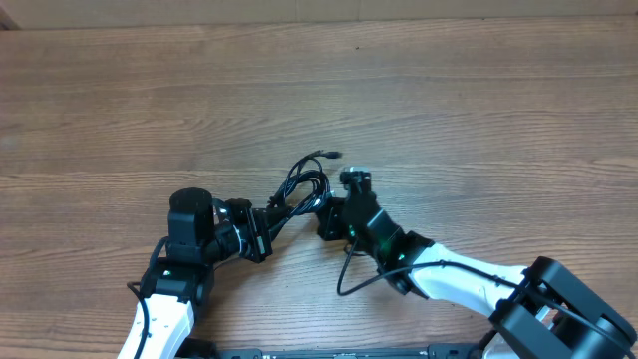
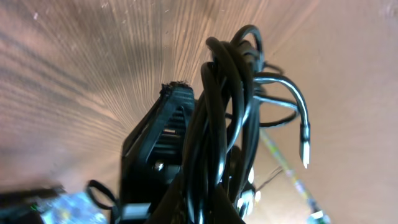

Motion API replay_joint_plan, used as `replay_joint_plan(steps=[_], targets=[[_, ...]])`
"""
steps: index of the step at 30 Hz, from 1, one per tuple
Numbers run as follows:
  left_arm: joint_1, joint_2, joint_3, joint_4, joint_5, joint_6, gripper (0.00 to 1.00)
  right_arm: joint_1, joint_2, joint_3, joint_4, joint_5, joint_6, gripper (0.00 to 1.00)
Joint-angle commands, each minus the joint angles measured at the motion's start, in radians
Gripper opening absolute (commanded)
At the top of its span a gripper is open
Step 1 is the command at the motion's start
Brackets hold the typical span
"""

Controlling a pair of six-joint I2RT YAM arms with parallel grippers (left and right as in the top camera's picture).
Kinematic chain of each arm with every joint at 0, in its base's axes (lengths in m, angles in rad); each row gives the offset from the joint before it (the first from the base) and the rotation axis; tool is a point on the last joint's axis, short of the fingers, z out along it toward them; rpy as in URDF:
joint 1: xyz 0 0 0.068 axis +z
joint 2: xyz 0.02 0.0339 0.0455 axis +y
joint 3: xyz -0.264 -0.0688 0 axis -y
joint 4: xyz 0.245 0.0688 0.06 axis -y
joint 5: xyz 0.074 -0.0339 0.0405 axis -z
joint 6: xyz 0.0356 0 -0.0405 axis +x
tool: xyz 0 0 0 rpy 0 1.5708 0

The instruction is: Untangle cables

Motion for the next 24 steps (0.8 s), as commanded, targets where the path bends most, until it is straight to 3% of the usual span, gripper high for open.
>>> replay_joint_plan(steps=[1,11,16,20,24], targets=[[0.019,-0.011,0.010,0.001,-0.015,0.276,0.04,-0.106,-0.011,0.000,-0.042,0.069,0.001,0.04],[0.028,-0.011,0.010,0.001,-0.102,0.987,0.04,-0.264,-0.061,0.002,-0.045,-0.189,-0.159,0.04],[0.027,-0.011,0.010,0.001,-0.102,1.209,0.04,-0.289,-0.075,0.002,-0.026,-0.286,-0.159,0.04],[0.027,-0.011,0.010,-0.001,-0.120,1.344,0.04,-0.290,-0.075,0.002,-0.047,-0.336,-0.158,0.22],[0.027,-0.011,0.010,-0.020,-0.203,1.384,0.04,-0.290,-0.075,0.002,-0.090,-0.386,-0.147,0.38]])
